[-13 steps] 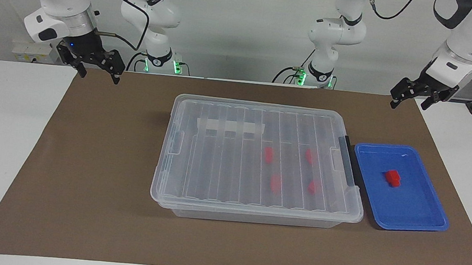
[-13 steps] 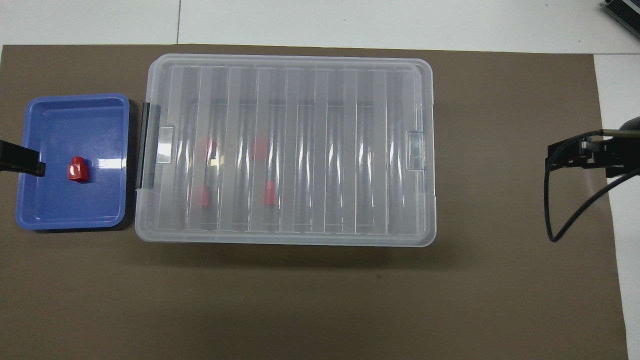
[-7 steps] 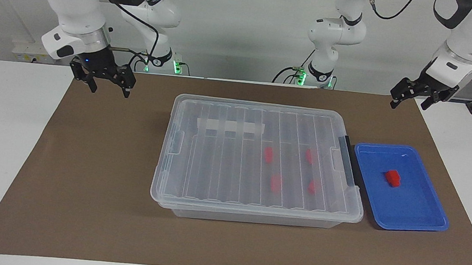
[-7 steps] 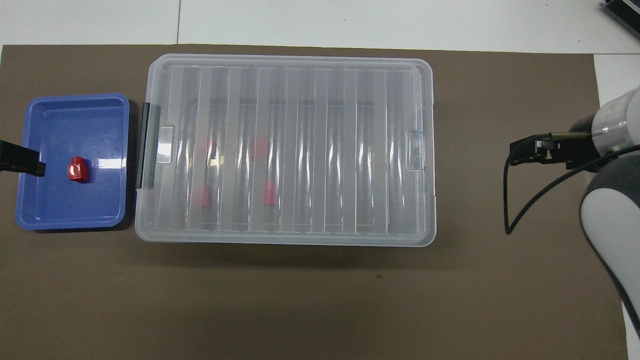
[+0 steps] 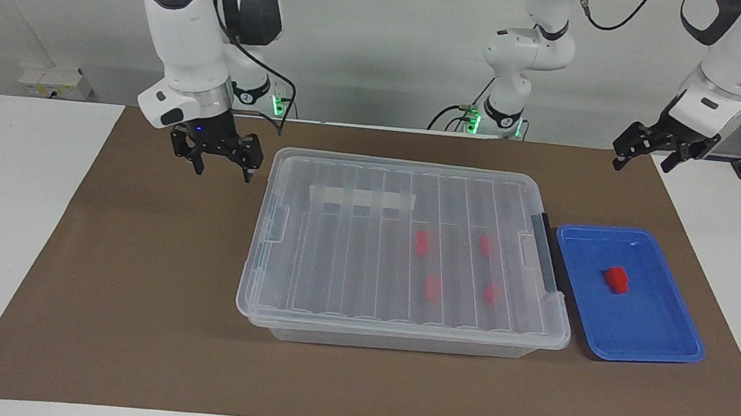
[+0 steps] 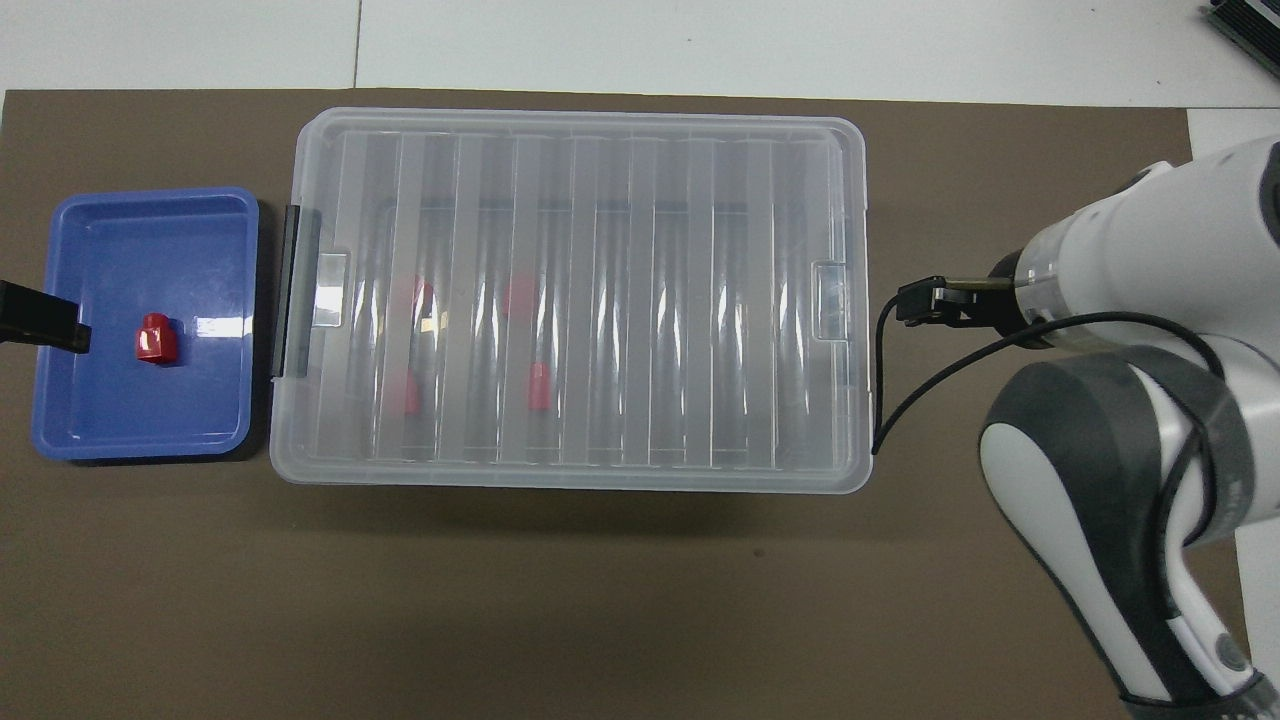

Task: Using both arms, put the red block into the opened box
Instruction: 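Move the right gripper onto the edge of the clear lid, then slide the clear lid away from the blue tray with the right gripper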

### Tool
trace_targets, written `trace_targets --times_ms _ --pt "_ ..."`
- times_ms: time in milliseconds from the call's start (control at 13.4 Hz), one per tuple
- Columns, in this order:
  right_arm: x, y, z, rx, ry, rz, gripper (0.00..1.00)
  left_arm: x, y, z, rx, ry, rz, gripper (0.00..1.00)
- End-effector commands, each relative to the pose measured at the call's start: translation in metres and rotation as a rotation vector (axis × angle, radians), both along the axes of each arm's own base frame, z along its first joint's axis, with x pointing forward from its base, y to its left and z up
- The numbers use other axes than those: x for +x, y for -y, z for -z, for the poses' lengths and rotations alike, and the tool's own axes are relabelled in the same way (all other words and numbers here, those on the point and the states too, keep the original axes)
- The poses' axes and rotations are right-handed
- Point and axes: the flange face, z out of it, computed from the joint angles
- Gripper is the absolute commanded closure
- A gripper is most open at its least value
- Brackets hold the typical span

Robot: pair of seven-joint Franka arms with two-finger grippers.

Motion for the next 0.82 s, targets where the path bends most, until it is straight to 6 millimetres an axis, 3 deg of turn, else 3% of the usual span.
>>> trace_targets --times_ms 0,149,373,747 --pt "-0.002 -0.018 0.029 0.006 0.004 -0.001 0.02 -0.006 -0.001 -0.002 0.007 0.007 -0.010 0.00" --pt "-0.006 -0.038 0.038 0.003 -0.013 -0.033 0.02 -0.006 -0.002 -0.002 0.007 0.008 -0.011 0.00" --pt "-0.015 -0.050 0.053 -0.008 -0.045 -0.058 0.04 -0.006 0.000 -0.002 0.008 0.008 -0.010 0.00" --pt "-0.027 -0.043 0.065 -0.045 -0.096 -0.094 0.05 -0.006 -0.001 -0.002 0.007 0.007 -0.010 0.00"
